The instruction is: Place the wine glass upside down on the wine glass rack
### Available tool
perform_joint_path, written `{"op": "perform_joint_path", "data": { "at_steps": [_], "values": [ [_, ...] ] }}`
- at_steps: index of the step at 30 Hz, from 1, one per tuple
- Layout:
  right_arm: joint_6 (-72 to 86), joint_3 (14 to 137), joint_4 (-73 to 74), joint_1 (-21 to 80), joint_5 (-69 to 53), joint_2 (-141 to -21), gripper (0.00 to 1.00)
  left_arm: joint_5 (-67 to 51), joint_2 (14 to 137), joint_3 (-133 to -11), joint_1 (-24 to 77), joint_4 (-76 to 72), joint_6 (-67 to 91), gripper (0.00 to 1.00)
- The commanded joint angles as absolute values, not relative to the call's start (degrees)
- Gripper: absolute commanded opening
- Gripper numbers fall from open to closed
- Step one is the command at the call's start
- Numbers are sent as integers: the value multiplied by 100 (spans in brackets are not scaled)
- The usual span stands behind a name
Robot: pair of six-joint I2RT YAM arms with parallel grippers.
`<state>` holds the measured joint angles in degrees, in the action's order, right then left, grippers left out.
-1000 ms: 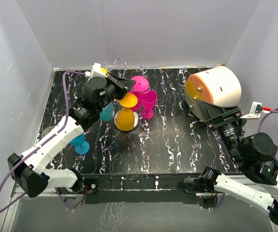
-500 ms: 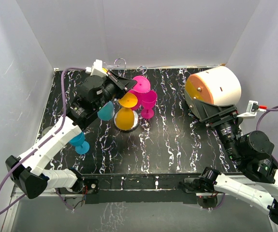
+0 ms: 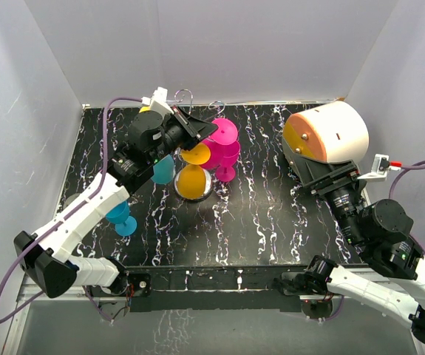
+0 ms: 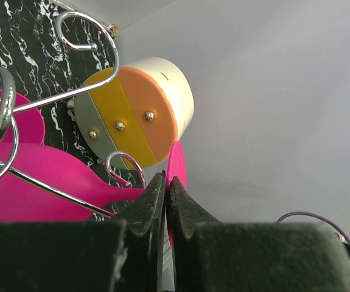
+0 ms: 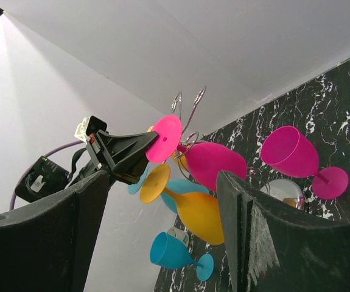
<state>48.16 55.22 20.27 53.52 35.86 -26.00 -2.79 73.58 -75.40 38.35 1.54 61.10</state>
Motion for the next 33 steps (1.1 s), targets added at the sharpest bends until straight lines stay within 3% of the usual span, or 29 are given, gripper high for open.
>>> {"op": "perform_joint_path", "data": {
  "at_steps": [1,33],
  "values": [
    [4830,5527,1942,5370,3603,-2628,70,-656,7375,-7760,3806,-64,6082,0],
    [4774,5433,2020,5370,3753,-2636,70,-237,7717,-7982,3403,351,5692,1]
  ]
}}
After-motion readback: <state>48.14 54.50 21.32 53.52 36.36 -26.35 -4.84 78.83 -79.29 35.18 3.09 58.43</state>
